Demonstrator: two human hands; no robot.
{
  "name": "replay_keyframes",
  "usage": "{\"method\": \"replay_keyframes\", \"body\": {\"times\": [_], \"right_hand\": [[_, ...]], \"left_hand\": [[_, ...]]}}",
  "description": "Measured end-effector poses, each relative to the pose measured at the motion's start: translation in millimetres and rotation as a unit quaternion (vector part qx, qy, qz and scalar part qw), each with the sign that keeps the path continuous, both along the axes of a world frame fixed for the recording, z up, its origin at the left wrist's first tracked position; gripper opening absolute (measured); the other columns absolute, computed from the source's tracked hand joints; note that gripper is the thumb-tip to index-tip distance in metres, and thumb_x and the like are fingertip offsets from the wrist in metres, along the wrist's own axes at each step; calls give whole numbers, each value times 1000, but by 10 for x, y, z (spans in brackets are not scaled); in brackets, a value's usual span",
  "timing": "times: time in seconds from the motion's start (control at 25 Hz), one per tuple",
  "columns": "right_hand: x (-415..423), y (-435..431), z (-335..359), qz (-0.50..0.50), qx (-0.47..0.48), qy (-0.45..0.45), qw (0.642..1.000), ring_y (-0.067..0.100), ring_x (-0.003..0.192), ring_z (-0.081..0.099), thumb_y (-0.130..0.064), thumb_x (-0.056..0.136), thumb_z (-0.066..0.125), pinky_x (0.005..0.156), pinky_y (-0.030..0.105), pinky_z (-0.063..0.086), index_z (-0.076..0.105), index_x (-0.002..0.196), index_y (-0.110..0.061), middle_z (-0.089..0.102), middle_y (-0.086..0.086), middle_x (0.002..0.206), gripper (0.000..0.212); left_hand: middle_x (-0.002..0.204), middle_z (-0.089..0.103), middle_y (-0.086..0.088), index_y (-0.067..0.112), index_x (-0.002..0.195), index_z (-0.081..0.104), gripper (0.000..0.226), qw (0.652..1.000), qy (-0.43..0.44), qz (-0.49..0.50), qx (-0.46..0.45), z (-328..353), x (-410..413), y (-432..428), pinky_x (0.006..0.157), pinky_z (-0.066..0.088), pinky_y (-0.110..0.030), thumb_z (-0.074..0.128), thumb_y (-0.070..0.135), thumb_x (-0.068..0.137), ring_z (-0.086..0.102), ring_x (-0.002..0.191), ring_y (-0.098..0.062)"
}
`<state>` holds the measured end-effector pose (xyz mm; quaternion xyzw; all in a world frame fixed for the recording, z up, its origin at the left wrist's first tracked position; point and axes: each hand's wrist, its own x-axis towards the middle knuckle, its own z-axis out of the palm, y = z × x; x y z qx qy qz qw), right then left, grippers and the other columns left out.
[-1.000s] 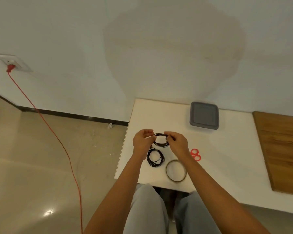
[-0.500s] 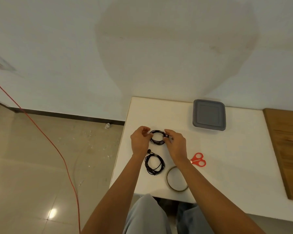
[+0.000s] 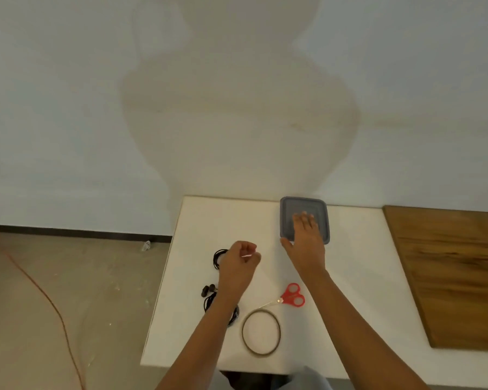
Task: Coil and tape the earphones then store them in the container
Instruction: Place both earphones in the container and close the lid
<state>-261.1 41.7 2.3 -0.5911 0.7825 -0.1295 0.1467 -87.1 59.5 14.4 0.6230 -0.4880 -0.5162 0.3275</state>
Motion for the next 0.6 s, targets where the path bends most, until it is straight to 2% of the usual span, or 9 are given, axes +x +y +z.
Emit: {"method": "replay_keyframes", "body": {"times": [0.08,0.16,0.24,0.32,0.4,0.48,0.52,0.6], "right_hand": [[-4,-118,-35,25,49,65,996,32,146,13,-37,97,47,119,43,13,21,149,-8,21,13,157,66],[17,-154,-64,48,77,122,988,34,144,21,-39,98,44,118,46,21,25,148,-8,29,14,154,62],[55,-105,-85,69,93,157,981,35,141,28,-37,99,41,114,49,28,27,146,-6,35,17,150,58],[98,24,-110,91,83,152,981,38,136,35,-34,98,40,109,51,35,31,144,-1,40,21,145,57],[186,201,-71,118,57,121,984,42,122,52,-32,91,55,95,54,48,46,134,5,55,27,130,57],[272,347,-33,136,37,112,984,42,102,65,-31,77,75,77,53,56,59,120,7,67,26,111,60],[287,385,-42,138,0,110,984,41,105,65,-30,78,74,81,51,55,57,123,7,65,25,115,61],[283,478,62,97,-54,34,993,35,130,48,-26,97,51,105,44,41,35,143,0,45,19,143,55]], "left_hand": [[94,68,4,19,96,65,11,998,42,-1,55,-75,-106,-14,74,50,-14,64,13,86,63,89,-11],[96,68,-4,15,101,65,14,986,111,16,125,-161,-150,-23,79,53,-25,60,12,89,63,87,-14],[92,65,-8,6,109,63,20,970,164,40,173,-193,-160,-48,78,54,-25,56,6,91,62,80,-14],[87,61,-9,0,112,60,21,955,209,58,201,-179,-181,-74,72,53,-22,52,1,93,59,75,-16],[88,62,-10,1,111,60,19,951,217,62,212,-175,-209,-78,69,54,-20,48,4,96,59,76,-19],[91,65,-12,4,110,63,19,958,191,58,207,-214,-243,-74,71,56,-25,52,11,96,63,80,-22],[89,67,-12,6,109,63,18,963,172,56,201,-236,-253,-70,71,57,-28,55,13,94,64,79,-22],[84,68,-11,6,107,64,19,970,148,52,185,-249,-268,-62,64,56,-29,64,14,89,63,70,-20]]}}
